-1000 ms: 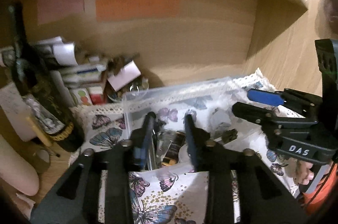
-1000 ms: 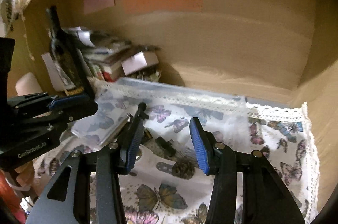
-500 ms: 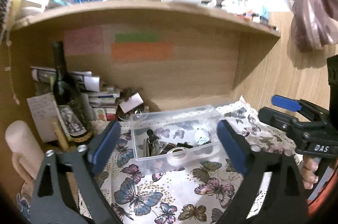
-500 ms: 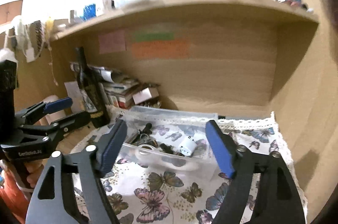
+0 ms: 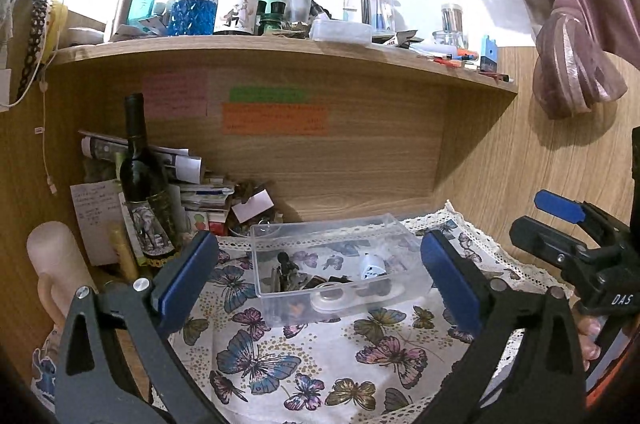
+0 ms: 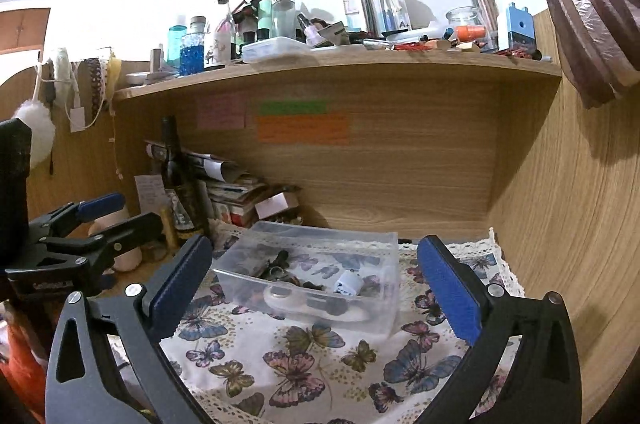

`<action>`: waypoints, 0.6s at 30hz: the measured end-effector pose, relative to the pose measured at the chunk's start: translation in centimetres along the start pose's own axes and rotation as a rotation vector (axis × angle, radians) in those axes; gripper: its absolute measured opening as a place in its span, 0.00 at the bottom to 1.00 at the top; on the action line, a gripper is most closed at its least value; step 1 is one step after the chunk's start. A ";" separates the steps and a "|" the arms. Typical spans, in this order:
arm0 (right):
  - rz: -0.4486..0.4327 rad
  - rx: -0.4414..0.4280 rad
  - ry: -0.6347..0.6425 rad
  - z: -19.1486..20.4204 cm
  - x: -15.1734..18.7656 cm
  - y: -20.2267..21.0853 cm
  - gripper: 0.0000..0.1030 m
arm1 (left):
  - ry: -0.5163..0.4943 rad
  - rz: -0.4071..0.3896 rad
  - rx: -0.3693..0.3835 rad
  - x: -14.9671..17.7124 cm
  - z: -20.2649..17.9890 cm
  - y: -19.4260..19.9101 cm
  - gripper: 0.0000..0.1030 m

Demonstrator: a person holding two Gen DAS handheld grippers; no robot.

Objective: Organize rigid objects

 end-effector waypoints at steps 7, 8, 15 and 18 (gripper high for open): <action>0.008 0.002 -0.012 0.0 0.2 -0.2 1.00 | 0.004 0.003 0.003 0.1 0.1 -0.1 1.00; 0.008 0.002 -0.012 0.0 0.2 -0.2 1.00 | 0.006 0.005 0.004 0.1 0.1 -0.1 1.00; 0.008 0.002 -0.011 0.1 0.2 -0.3 1.00 | 0.010 0.009 0.002 0.2 0.1 -0.2 1.00; 0.008 -0.001 -0.007 0.2 0.2 -0.4 1.00 | 0.010 0.009 0.001 0.2 0.1 -0.2 1.00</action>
Point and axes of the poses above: each gripper's, at about its wrist camera, not at the fingertips, and y roughly against the way its jaws point, z to its left, x to its underside, the point moved 9 cm from there along -y, roughly the way its jaws point, and after that the axes turned 4 degrees about -y, right-handed, at the moved point
